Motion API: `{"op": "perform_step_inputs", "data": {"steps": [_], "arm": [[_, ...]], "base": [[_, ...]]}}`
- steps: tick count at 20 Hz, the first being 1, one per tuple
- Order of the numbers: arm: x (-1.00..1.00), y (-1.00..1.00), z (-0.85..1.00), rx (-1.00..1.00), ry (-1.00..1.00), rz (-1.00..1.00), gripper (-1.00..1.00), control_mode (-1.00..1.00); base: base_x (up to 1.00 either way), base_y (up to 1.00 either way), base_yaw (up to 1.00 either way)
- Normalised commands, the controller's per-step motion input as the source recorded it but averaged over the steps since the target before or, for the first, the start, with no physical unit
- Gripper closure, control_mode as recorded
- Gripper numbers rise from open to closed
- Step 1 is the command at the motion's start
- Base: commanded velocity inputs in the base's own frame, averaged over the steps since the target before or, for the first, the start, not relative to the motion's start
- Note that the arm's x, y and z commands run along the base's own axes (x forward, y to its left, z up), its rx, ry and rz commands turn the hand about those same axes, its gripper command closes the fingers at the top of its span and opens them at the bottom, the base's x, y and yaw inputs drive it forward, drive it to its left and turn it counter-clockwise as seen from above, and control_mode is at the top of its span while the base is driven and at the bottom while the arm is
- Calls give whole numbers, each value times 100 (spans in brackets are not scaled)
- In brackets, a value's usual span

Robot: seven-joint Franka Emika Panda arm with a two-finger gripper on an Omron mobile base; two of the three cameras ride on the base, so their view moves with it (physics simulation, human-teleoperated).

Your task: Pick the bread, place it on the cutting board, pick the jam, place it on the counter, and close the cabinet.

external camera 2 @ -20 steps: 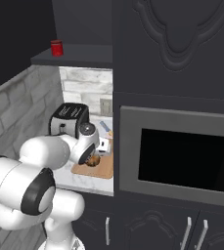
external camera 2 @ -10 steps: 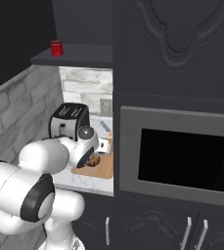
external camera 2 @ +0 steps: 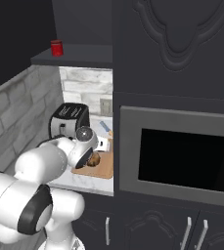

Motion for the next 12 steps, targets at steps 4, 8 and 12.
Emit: {"op": "perform_step_inputs", "data": {"steps": [4,8,12], "arm": [[-7,0,30,0,-6,0,-100,-100],[-4,0,30,0,0,0,-100,-100],[-2,0,29,0,0,0,-100,-100]], "base": [[0,0,0],[0,0,0],[0,0,0]]}}
